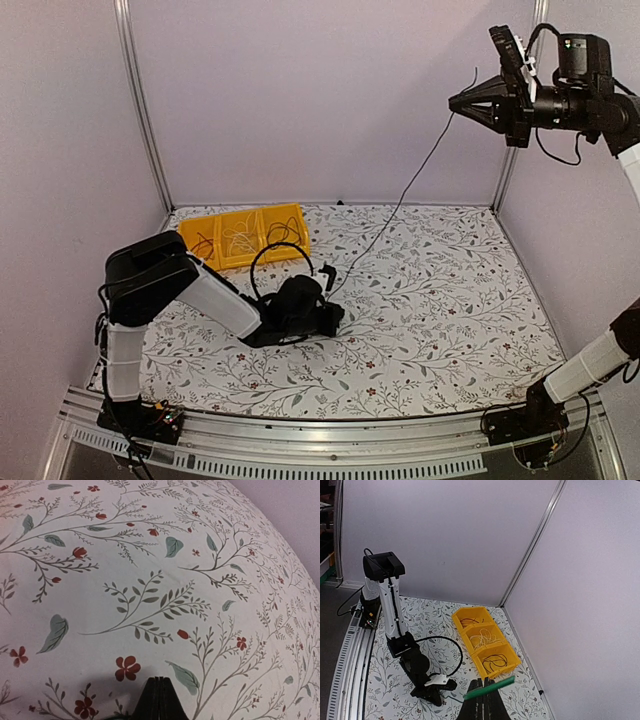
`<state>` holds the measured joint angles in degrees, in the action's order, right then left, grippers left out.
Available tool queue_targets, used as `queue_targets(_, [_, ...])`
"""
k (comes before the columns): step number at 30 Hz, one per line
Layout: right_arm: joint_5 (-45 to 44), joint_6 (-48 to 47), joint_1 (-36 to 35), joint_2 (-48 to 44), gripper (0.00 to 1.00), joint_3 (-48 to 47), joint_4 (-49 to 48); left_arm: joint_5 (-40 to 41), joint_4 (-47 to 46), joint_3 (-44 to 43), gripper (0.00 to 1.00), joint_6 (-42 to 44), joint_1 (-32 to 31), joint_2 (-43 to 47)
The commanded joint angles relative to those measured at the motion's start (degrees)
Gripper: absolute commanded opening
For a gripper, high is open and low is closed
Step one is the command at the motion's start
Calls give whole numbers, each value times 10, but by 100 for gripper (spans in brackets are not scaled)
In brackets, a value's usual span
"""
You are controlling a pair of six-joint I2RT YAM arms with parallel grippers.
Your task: Untangle the cables
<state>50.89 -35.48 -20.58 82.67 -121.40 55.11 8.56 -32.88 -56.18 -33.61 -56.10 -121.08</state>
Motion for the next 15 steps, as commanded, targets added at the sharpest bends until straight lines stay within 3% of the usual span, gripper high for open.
queue_targets(1, [-60,16,3,-11,0,80,-67,-8,-32,54,0,33,7,61])
queue_targets(5, [-125,22,4,-57,0,255,-147,-35,-34,95,0,66,7,130])
queue_targets(10, [-160,13,4,-71,2,427,-184,-80,27,104,0,116,7,183])
queue_targets(11, [-160,12,4,-70,7,451,-185,-81,42,103,0,124,6,191])
queue_targets(13, [-154,5,4,-65,31,485,-179,-77,67,101,0,135,6,206])
queue_targets(15, [-143,0,2,-54,46,500,-166,-76,77,102,0,146,6,220])
